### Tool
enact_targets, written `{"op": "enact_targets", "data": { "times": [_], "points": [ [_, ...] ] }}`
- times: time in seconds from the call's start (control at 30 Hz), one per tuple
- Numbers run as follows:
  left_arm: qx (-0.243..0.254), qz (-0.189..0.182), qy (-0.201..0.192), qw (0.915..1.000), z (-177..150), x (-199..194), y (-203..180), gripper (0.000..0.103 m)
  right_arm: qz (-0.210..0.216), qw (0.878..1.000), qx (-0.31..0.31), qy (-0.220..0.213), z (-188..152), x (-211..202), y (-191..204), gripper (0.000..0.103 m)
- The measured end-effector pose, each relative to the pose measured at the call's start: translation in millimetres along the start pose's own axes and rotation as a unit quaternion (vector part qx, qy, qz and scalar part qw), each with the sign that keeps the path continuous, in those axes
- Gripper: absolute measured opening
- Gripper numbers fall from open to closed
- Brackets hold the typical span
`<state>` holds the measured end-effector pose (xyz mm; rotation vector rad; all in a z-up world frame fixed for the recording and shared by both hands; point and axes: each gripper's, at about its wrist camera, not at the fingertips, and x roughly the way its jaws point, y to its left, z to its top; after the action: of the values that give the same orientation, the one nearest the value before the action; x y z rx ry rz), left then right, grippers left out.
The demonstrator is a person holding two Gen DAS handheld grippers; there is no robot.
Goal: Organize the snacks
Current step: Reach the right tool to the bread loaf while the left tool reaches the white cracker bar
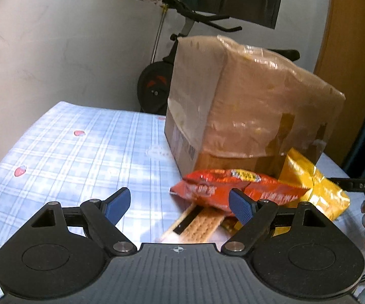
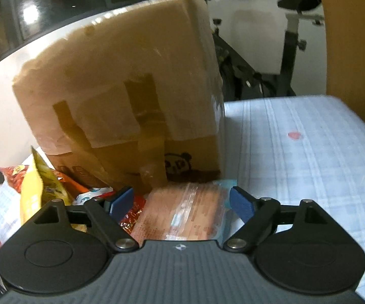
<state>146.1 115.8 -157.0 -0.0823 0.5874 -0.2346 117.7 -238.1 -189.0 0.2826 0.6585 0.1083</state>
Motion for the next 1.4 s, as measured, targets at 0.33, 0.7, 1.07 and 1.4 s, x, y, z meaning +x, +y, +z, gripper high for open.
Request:
{"op": "enact_targets", "data": {
  "times": [0.33,0.7,1.07,1.4],
  "points": [
    [0.039,-0.008,0.031,0.9987,-14,17,-14,0.086,-0.035,0.999,-0.015,0.034,-10,24,8,0.089],
    [0.085,0.003,0.061,0.9945,-21,55,-34,0.086,-0.022,1.0,-0.019,0.011,-22,18,1,0.079],
    [0.073,0.008,0.067,0.9951,-21,80,-33,0.073,-0.025,0.999,-0.027,-0.018,-31,16,4,0.079],
    [0.084,0.007,0.061,0.9946,-30,72,-38,0.062,-0.022,0.999,-0.022,-0.018,-32,17,1,0.08]
  ]
}}
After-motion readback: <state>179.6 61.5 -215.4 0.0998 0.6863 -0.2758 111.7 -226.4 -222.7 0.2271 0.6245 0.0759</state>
